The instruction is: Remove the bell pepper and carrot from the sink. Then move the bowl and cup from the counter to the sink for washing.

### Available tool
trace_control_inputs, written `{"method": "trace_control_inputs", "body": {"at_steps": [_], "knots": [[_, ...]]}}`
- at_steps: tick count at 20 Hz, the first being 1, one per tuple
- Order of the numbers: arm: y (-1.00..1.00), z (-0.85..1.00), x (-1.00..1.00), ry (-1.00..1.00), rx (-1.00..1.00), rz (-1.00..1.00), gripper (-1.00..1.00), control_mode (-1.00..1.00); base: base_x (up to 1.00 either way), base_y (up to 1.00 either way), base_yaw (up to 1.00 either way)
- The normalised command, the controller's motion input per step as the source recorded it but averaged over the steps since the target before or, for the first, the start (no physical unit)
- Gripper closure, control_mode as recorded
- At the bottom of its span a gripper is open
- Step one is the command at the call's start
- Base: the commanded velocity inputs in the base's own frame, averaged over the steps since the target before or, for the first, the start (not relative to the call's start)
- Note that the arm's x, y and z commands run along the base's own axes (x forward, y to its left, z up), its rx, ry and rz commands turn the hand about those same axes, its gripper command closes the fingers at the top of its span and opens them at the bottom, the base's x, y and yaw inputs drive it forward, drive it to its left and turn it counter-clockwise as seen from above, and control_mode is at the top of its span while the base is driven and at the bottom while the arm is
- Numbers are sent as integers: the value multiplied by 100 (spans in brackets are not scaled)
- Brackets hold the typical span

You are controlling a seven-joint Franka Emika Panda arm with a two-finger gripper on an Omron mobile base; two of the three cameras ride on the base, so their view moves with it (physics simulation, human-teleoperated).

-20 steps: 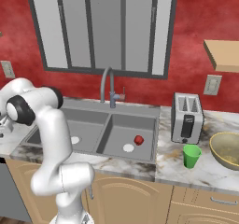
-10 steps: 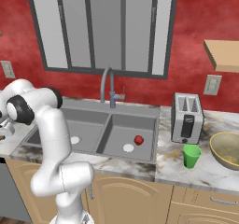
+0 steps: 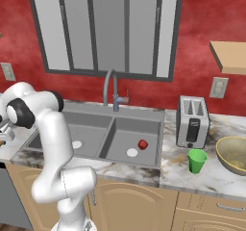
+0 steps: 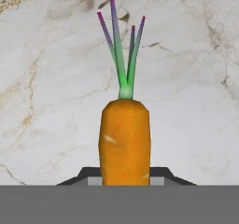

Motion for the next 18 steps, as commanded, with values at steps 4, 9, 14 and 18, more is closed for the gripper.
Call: {"method": "trace_control_inputs", "body": {"at_steps": [4,9,14,18], "knots": [[0,-11,12,0,0,-2,100,-100,0,0,0],[-2,-14,7,0,0,-1,-100,-100,0,0,0],[-5,-16,8,2,0,0,-100,-100,0,0,0],[-10,-10,3,4,0,0,-100,-100,0,0,0]]}}
